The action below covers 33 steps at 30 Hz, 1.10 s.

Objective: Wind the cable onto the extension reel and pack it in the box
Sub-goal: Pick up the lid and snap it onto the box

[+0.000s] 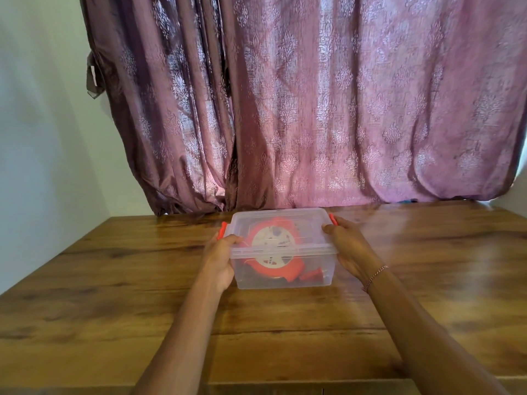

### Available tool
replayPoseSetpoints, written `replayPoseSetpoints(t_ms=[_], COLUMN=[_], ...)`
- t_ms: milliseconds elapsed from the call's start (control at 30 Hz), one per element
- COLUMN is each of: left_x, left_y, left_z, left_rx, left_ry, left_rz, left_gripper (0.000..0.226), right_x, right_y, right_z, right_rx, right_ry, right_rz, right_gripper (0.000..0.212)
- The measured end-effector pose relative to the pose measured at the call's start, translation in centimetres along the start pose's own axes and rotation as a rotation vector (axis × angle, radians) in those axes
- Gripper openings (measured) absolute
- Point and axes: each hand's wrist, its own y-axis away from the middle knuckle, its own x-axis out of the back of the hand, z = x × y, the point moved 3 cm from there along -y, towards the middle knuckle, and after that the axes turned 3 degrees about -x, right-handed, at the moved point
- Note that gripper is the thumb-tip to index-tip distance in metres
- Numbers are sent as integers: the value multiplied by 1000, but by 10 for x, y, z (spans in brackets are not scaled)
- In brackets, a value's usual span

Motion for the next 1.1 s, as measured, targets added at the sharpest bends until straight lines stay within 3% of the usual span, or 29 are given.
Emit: replayPoseSetpoints(t_ms=[433, 500, 600, 700, 833, 933, 1033, 1100], left_x=[-4, -3, -3, 3, 27, 57, 96, 127], left_y=[-1, 0, 0, -2, -1, 6, 20, 30], left_z=[2, 2, 1, 1, 5, 14, 33, 47], left_rx=[-85, -103, -132, -177, -268, -358, -438, -503], left_ry=[-145, -154, -169, -166, -153, -265, -375, -440], left_rz=[-9, -16, -17, 34, 135, 243, 349, 410], left_gripper=[77, 78, 75, 69, 54, 47, 95, 115], right_x=[2, 2, 2, -7, -38, -83, -132, -170], right_y=[-5, -4, 11, 23, 26, 28, 23, 18], right_z=[5, 7, 4, -1, 4, 14, 12, 11], right_rx=[32, 53, 151, 258, 337, 346, 288, 291], right_ry=[111, 157, 227, 263, 412, 518, 501, 508], right_rz=[57, 194, 540, 616, 450, 197, -77, -278], right_gripper=[23, 26, 17, 15, 22, 54, 77, 81])
